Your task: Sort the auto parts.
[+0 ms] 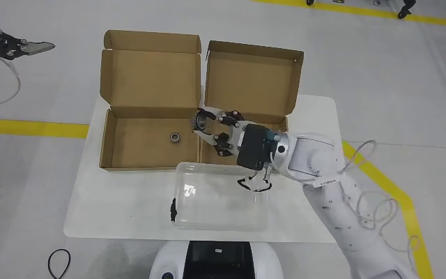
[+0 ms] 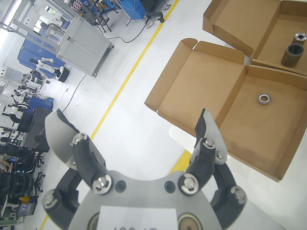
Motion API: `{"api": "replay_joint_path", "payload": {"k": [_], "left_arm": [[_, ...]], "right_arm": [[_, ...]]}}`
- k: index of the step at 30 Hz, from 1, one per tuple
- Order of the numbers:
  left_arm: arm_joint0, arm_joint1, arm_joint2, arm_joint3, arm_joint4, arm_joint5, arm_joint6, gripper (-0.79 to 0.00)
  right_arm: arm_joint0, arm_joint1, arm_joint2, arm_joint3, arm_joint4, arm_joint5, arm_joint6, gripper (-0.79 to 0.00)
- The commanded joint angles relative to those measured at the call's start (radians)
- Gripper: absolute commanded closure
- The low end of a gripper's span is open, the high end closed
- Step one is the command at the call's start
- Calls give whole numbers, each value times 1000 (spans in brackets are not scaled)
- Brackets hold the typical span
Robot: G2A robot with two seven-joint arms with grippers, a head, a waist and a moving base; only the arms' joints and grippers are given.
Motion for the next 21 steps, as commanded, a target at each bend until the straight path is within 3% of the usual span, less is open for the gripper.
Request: {"api": "replay_joint_path", "payload": {"k": [1, 8, 21], "left_arm": [[0, 0, 0, 0, 0, 0, 0, -785], [0, 0, 0, 0, 0, 0, 0, -785], [0, 0, 0, 0, 0, 0, 0, -785]], "right_arm": [[-5, -1, -16, 29, -16, 1, -23, 0], [7, -14, -86, 144, -62, 25, -68, 0], [177, -96, -289, 419, -39, 141, 101, 0]]}}
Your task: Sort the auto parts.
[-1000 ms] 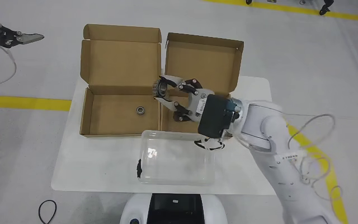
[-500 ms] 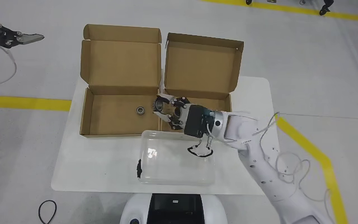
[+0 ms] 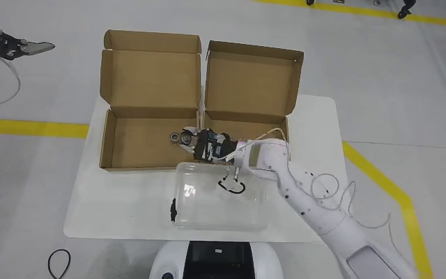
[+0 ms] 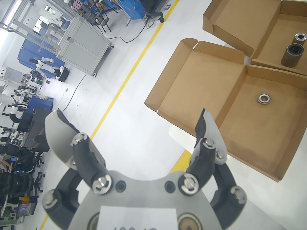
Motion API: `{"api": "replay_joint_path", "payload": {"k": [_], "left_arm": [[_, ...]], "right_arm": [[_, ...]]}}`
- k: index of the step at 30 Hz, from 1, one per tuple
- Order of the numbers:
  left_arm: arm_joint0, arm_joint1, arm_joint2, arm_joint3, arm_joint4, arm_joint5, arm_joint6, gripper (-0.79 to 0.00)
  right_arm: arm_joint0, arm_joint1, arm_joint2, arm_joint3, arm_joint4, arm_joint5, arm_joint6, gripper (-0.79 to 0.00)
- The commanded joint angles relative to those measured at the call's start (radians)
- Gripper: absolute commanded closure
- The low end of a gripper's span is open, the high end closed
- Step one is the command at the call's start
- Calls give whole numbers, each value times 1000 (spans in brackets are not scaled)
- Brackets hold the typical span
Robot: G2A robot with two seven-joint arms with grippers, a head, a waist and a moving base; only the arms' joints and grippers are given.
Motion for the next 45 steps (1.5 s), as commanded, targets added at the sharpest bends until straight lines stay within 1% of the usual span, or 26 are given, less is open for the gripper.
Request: {"api": "replay_joint_path", "payload": {"k": [1, 14, 19, 27, 29, 32, 33, 35, 38, 40, 42, 45], "left_arm": [[0, 0, 0, 0, 0, 0, 0, -785], [0, 0, 0, 0, 0, 0, 0, -785], [0, 0, 0, 0, 0, 0, 0, -785], [0, 0, 0, 0, 0, 0, 0, -785], [0, 0, 0, 0, 0, 0, 0, -785], [0, 0, 0, 0, 0, 0, 0, -785], [0, 0, 0, 0, 0, 0, 0, -785], [0, 0, 0, 0, 0, 0, 0, -785], [0, 0, 0, 0, 0, 0, 0, -785], [0, 0, 0, 0, 0, 0, 0, -785], [0, 0, 0, 0, 0, 0, 0, -785], [0, 0, 0, 0, 0, 0, 0, -785]], "right_arm": [[28, -14, -24, 41, 7, 13, 13, 0], [160, -118, -162, 293, 45, 70, 24, 0], [195, -160, -200, 389, 65, 79, 12, 0], [246, -224, -244, 499, 74, 99, 39, 0], [254, -237, -251, 518, 78, 109, 56, -74], [264, -257, -263, 543, 76, 129, 95, -126], [266, -264, -265, 554, 77, 136, 110, -135], [269, -276, -264, 569, 95, 152, 141, -129], [274, -291, -261, 597, 113, 156, 160, -132], [277, -299, -261, 615, 119, 152, 165, -151], [280, -307, -261, 630, 122, 149, 166, -215], [285, -318, -260, 649, 122, 146, 169, -336]]}}
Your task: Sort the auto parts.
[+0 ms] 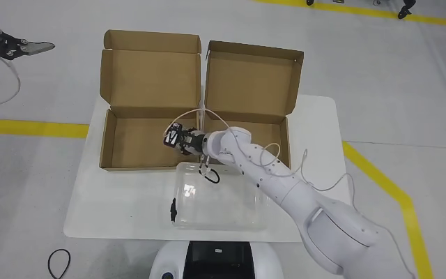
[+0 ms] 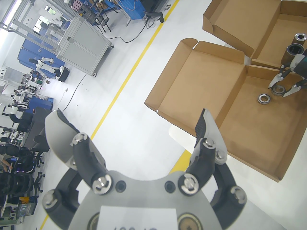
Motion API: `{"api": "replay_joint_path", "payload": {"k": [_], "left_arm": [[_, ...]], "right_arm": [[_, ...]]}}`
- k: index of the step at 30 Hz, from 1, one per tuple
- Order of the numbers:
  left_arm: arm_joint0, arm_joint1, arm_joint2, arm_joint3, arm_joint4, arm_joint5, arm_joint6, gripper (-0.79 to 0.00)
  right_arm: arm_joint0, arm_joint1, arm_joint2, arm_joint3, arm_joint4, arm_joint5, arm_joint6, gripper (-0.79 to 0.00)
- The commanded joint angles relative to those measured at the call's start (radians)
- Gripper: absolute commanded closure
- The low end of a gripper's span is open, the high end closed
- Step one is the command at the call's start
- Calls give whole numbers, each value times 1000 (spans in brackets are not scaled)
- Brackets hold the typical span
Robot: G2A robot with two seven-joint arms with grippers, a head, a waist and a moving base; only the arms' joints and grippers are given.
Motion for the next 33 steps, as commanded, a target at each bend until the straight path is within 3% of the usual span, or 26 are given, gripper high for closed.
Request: {"api": "replay_joint_path", "payload": {"k": [1, 5, 14, 21, 30, 33], "left_arm": [[0, 0, 0, 0, 0, 0, 0, -785], [0, 0, 0, 0, 0, 0, 0, -785], [0, 0, 0, 0, 0, 0, 0, -785], [0, 0, 0, 0, 0, 0, 0, -785], [0, 0, 0, 0, 0, 0, 0, -785], [0, 0, 0, 0, 0, 0, 0, -785]], "right_arm": [[3, -5, 0, 9, -3, -2, 1, -351], [8, -16, 3, 25, -10, -8, -3, -446], [1, 5, 58, -32, -31, -58, -110, -493], [-68, 75, 160, -179, -85, -113, -200, -613], [-258, 185, 343, -473, -169, -209, -148, -785], [-337, 216, 415, -548, -177, -232, -137, -785]]}}
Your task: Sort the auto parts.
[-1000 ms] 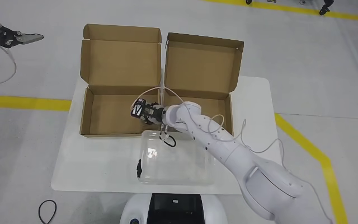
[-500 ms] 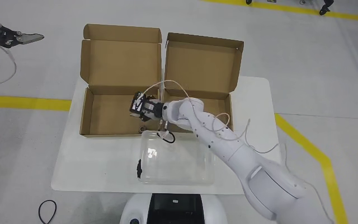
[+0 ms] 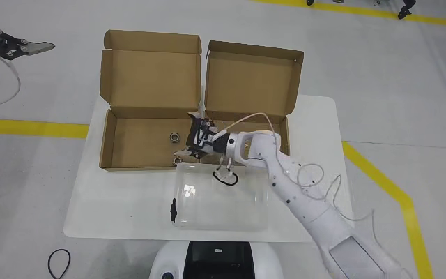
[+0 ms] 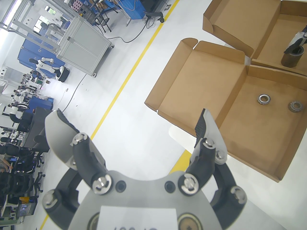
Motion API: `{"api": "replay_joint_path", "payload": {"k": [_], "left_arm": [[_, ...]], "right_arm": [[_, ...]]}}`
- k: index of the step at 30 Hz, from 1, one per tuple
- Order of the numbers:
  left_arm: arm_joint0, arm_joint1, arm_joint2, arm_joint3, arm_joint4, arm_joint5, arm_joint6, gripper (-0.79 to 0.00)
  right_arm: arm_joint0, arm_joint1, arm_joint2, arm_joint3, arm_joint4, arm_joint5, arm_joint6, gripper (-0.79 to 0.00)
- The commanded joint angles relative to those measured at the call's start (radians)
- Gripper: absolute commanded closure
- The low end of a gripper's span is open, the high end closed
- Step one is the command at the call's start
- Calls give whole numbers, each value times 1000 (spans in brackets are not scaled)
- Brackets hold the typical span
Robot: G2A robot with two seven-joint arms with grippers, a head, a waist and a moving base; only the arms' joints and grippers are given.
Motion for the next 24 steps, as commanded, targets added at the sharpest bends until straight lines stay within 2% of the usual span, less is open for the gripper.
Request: {"api": "replay_joint_path", "payload": {"k": [1, 11, 24], "left_arm": [[0, 0, 0, 0, 0, 0, 0, -785], [0, 0, 0, 0, 0, 0, 0, -785], [0, 0, 0, 0, 0, 0, 0, -785]], "right_arm": [[-46, 17, 46, -40, -1, -13, 4, -785], [-249, 84, 226, -220, -20, -48, -15, -785], [-510, 145, 433, -418, -69, -12, -107, -785]]}}
